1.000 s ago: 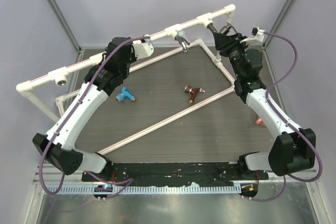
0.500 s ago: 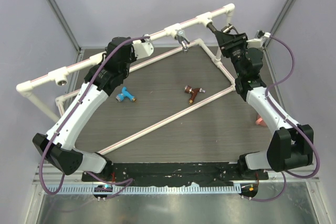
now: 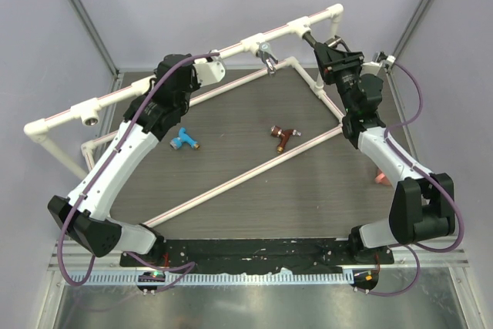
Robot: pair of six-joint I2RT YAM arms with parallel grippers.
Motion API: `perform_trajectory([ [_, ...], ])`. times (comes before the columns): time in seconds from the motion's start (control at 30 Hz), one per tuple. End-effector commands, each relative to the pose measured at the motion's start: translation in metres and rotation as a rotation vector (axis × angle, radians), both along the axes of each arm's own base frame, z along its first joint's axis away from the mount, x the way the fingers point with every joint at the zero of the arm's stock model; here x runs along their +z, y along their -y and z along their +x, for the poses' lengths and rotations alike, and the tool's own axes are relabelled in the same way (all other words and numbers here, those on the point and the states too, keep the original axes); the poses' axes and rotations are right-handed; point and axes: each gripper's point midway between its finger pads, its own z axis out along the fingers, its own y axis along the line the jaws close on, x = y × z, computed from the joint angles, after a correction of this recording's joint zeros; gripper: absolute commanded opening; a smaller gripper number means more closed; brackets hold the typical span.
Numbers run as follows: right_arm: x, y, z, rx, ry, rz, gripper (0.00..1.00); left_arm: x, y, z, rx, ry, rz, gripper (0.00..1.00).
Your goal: Install the water faucets
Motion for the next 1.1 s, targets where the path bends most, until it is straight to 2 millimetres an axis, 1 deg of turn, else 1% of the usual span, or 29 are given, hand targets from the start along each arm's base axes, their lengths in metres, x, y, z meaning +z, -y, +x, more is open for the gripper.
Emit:
perform_trajectory([
  [0.0,0.021,-0.004,-0.003,0.026,0.066,0.096,0.01,0.016,0.024,-0.026,-0.063,0.04,-0.244,0.0],
  [0.07,0.021,-0.004,-0.005,0.028,0.066,0.096,0.01,0.016,0.024,-0.027,-0.062,0.042,-0.245,0.0],
  [0.13,0.018,-0.002,-0.005,0.025,0.059,0.095,0.01,0.015,0.024,-0.027,-0.064,0.039,-0.241,0.0],
  [0.2,0.019,0.0,-0.007,0.015,0.073,0.07,0.01,0.016,0.024,-0.027,-0.065,0.041,-0.241,0.0],
  [0.23,0.02,0.0,-0.008,0.01,0.083,0.044,0.01,0.016,0.024,-0.027,-0.065,0.042,-0.242,0.0],
  [0.27,0.02,-0.001,-0.009,0.0,0.1,-0.019,0.01,0.017,0.024,-0.028,-0.065,0.044,-0.245,0.0],
  [0.3,0.027,0.001,-0.014,-0.012,0.125,-0.057,0.01,0.016,0.024,-0.027,-0.064,0.042,-0.244,0.0],
  [0.33,0.027,0.001,-0.015,-0.022,0.13,-0.097,0.01,0.017,0.024,-0.028,-0.065,0.044,-0.245,0.0],
  [0.37,0.027,0.002,-0.016,-0.05,0.161,-0.203,0.01,0.017,0.025,-0.028,-0.066,0.044,-0.245,0.0],
  [0.4,0.037,0.002,-0.021,-0.062,0.196,-0.265,0.01,0.017,0.024,-0.028,-0.064,0.043,-0.246,0.0],
  [0.43,0.032,0.003,-0.02,-0.076,0.182,-0.33,0.01,0.016,0.025,-0.028,-0.066,0.042,-0.244,0.0],
  [0.47,0.036,0.005,-0.022,-0.097,0.205,-0.393,0.01,0.016,0.025,-0.028,-0.067,0.041,-0.244,0.0],
  [0.5,0.036,0.004,-0.024,-0.117,0.247,-0.501,0.01,0.017,0.025,-0.028,-0.067,0.043,-0.245,0.0],
  [0.57,0.037,0.006,-0.03,-0.141,0.289,-0.636,0.01,0.016,0.025,-0.028,-0.067,0.041,-0.244,0.0],
  [0.6,0.034,0.009,-0.031,-0.174,0.317,-0.754,0.01,0.017,0.025,-0.028,-0.067,0.043,-0.245,0.0],
  [0.63,0.033,0.009,-0.036,-0.179,0.338,-0.823,0.01,0.016,0.024,-0.028,-0.067,0.043,-0.245,0.0],
  [0.67,0.028,0.01,-0.038,-0.188,0.348,-0.896,0.01,0.017,0.025,-0.028,-0.069,0.043,-0.248,0.0],
  [0.7,0.024,0.015,-0.038,-0.224,0.374,-1.024,0.01,0.018,0.024,-0.029,-0.069,0.045,-0.247,0.0],
  [0.73,0.018,0.017,-0.039,-0.226,0.365,-1.082,0.01,0.018,0.024,-0.029,-0.07,0.044,-0.249,0.0],
  [0.77,0.02,0.017,-0.043,-0.24,0.393,-1.145,0.01,0.017,0.025,-0.029,-0.071,0.043,-0.248,0.0],
  [0.8,0.015,0.017,-0.043,-0.247,0.404,-1.207,0.01,0.017,0.025,-0.029,-0.072,0.042,-0.25,0.0],
  [0.83,0.013,0.021,-0.043,-0.27,0.427,-1.307,0.01,0.017,0.026,-0.03,-0.078,0.039,-0.251,0.0],
  [0.93,0.004,0.018,-0.043,-0.277,0.496,-1.468,0.01,0.018,0.026,-0.031,-0.083,0.041,-0.26,0.0],
  [1.03,-0.007,0.013,-0.041,-0.262,0.506,-1.54,0.01,0.02,0.026,-0.033,-0.087,0.044,-0.265,0.0],
  [1.07,-0.007,0.014,-0.04,-0.282,0.507,-1.58,0.01,0.02,0.026,-0.034,-0.091,0.043,-0.265,0.0],
])
